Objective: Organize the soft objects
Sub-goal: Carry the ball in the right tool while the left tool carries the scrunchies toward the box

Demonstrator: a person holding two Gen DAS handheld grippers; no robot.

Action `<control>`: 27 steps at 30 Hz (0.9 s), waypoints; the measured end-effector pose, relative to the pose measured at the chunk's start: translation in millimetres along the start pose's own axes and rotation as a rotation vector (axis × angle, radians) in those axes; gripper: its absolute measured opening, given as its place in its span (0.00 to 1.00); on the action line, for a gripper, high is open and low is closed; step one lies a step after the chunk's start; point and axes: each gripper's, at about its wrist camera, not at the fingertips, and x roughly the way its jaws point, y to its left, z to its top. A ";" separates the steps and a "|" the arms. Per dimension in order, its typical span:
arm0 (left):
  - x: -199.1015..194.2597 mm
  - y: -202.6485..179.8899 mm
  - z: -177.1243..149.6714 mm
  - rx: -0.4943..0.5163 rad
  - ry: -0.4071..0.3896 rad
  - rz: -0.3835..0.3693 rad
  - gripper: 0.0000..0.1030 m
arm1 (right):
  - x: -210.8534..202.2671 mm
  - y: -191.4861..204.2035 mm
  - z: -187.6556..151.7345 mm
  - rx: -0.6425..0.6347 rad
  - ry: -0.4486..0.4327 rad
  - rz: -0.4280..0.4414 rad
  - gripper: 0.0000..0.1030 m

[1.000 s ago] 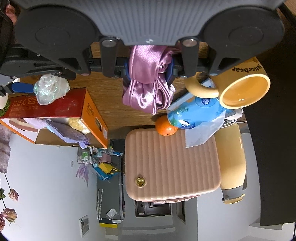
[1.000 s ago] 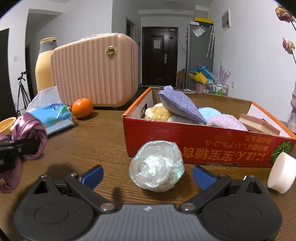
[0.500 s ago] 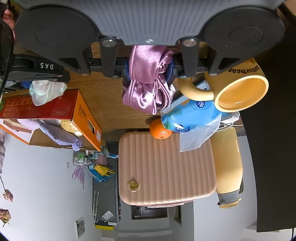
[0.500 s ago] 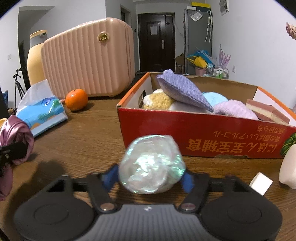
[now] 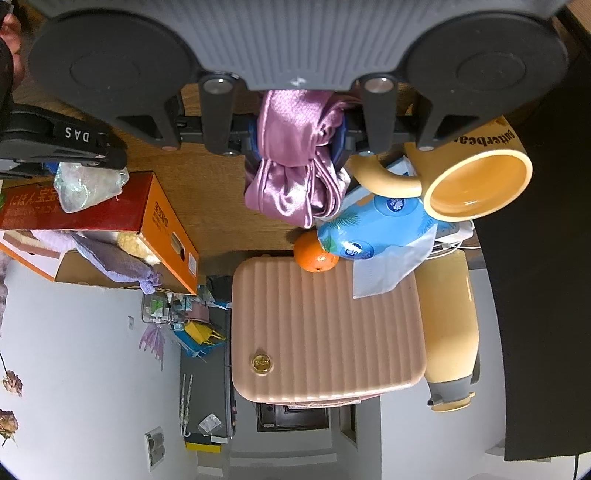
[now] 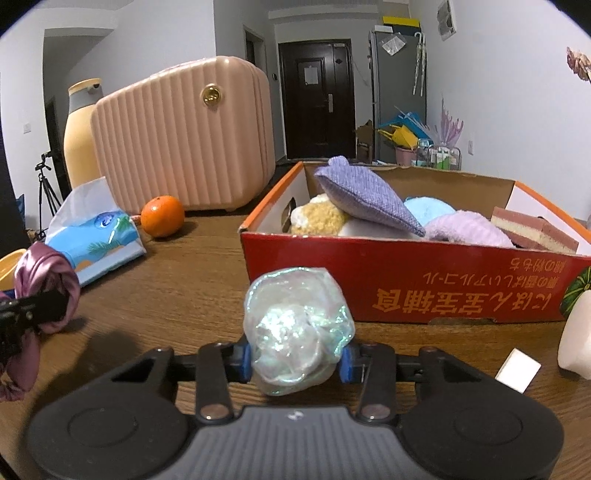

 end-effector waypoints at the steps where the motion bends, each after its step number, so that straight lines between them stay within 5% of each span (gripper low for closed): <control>1: -0.6 -0.4 -0.1 0.001 -0.003 0.005 0.35 | -1.5 0.2 0.0 -0.003 -0.008 0.000 0.39; 27: -25.6 -33.2 8.3 -0.065 -0.085 0.052 0.35 | -48.6 -20.3 12.8 0.006 -0.156 0.066 0.39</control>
